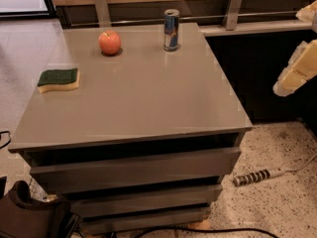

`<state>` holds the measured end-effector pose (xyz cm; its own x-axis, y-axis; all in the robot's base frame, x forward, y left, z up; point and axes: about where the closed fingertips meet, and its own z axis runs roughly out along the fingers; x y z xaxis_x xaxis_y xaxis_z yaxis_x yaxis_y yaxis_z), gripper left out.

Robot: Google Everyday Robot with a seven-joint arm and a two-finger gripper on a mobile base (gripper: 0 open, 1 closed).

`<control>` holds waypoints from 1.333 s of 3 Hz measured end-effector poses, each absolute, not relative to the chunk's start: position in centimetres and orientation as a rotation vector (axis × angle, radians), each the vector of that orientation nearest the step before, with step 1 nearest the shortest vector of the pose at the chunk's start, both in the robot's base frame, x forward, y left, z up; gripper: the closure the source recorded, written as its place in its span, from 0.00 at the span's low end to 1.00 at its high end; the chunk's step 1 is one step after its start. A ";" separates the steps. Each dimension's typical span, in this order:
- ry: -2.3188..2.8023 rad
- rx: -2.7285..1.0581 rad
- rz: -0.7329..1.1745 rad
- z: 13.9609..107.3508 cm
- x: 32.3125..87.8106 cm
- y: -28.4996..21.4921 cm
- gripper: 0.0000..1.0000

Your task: Move redbull can near sponge

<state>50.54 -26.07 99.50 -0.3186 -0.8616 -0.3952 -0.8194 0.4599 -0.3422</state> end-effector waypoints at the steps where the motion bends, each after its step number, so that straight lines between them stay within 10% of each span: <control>1: 2.183 -1.394 -0.105 99.5 50.7 -26.1 0.00; 4: 1.762 -1.033 0.191 101.1 63.6 -25.1 0.00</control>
Offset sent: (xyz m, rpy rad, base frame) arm 0.0727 -0.0017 0.0212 0.2200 -0.2608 -0.0214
